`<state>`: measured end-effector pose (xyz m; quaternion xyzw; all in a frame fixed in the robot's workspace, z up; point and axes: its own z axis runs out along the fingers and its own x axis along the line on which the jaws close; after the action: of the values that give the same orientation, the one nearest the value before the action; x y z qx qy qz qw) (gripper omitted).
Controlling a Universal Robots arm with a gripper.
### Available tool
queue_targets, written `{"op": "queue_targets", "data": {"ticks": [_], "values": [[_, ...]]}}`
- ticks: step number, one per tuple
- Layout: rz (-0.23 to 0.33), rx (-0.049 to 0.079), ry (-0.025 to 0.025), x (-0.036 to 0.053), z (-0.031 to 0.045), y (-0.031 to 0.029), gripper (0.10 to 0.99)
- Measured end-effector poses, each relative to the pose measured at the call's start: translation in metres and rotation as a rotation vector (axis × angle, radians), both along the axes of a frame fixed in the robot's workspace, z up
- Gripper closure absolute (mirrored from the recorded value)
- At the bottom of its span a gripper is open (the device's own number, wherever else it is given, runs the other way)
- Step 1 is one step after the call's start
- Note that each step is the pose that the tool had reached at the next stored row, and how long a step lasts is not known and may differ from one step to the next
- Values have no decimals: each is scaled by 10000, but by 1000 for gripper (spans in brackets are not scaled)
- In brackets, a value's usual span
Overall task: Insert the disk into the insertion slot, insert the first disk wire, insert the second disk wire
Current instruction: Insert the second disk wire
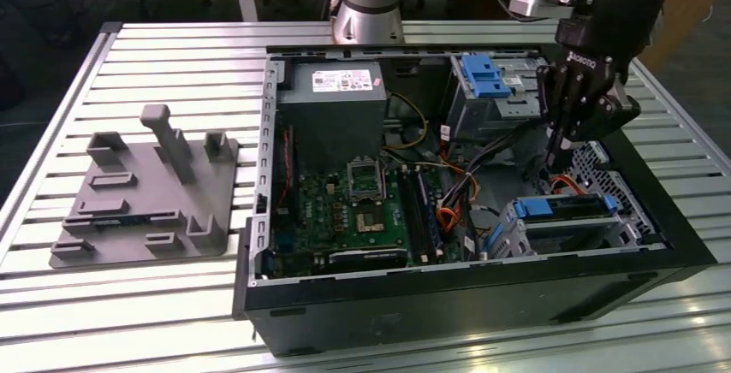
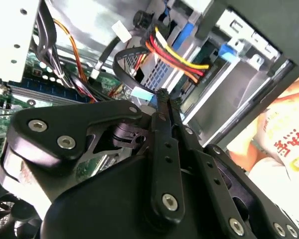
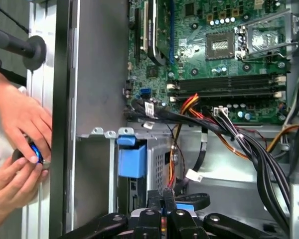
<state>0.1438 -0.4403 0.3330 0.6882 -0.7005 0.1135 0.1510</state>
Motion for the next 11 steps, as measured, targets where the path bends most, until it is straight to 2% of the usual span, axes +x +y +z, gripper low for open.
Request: {"op": "queue_targets", "data": {"ticks": [2,4,6,8,11], "values": [[1,164,4,35,-1,-5,941],[-24,343,4,36,0,-7,941],[-69,469,4,36,0,-10,941],[-125,557,2,36,0,-15,941],[-191,619,1,36,0,-40,941]]}}
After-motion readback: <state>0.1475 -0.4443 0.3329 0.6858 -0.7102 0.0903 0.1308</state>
